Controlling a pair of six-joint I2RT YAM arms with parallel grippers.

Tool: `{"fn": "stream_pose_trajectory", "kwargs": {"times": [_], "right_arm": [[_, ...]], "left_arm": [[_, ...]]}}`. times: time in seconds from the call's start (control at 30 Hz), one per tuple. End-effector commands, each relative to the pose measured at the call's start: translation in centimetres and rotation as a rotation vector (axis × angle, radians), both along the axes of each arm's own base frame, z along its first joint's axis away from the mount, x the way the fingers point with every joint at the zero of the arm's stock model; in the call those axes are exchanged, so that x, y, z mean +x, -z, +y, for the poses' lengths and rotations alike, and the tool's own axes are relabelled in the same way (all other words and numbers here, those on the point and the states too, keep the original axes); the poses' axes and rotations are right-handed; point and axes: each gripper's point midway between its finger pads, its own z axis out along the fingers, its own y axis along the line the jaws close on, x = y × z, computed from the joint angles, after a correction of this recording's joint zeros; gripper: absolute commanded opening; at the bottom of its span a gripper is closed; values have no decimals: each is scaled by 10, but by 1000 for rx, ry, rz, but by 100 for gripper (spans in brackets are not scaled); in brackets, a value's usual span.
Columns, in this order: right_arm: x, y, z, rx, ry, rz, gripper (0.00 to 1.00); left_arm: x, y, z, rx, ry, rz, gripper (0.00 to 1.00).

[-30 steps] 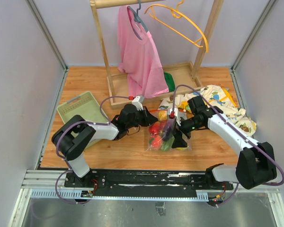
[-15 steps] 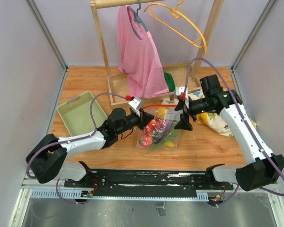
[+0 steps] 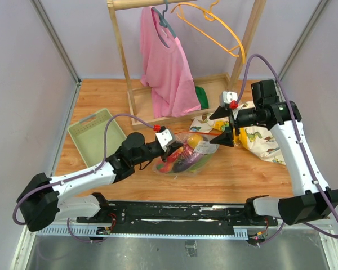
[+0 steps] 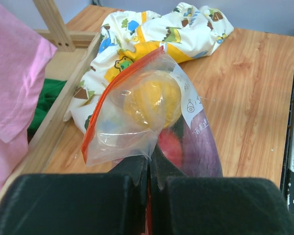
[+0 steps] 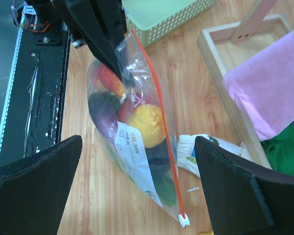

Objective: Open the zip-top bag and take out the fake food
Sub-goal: Pick up the zipper food storage bag at the center of the board.

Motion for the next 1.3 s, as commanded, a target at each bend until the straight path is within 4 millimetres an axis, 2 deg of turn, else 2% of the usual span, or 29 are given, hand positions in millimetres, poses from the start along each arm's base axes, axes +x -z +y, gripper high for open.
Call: {"fn": "stream_pose_trajectory", "kwargs": {"times": [0.0, 0.1, 0.23, 0.4, 0.5, 0.6, 0.77, 0.97, 1.03, 1.13, 1.27], "right_arm": [[9, 22, -9, 12, 32, 59, 99], [18, 48, -19, -6, 65, 95, 99], [15, 82, -25, -57, 12, 66, 96], [22, 102, -28, -96, -13, 56, 88], [32, 110, -29, -114, -11, 87, 78], [37, 113, -27, -110, -40, 128, 63], [34, 119, -26, -113, -91, 220, 38], [26, 120, -26, -104, -127, 230, 27], [25, 120, -26, -105, -130, 227, 19], [25, 119, -27, -110, -130, 218, 7], [30, 111, -30, -138, -115, 181, 1]], "left_arm": [[-10, -21, 0, -7, 51, -109, 0], [-13, -19, 3, -7, 51, -112, 0], [-17, -16, 7, -4, 53, -111, 0], [-19, -14, 10, -1, 53, -106, 0], [-20, -14, 11, -1, 49, -104, 0], [-21, -14, 13, -2, 46, -104, 0], [-22, -13, 15, -3, 42, -101, 0], [-21, -11, 17, -3, 32, -95, 0], [-20, -11, 17, -3, 22, -95, 0], [-19, -11, 19, -7, 10, -93, 0], [-16, -15, 22, -38, -24, -72, 2]]}}
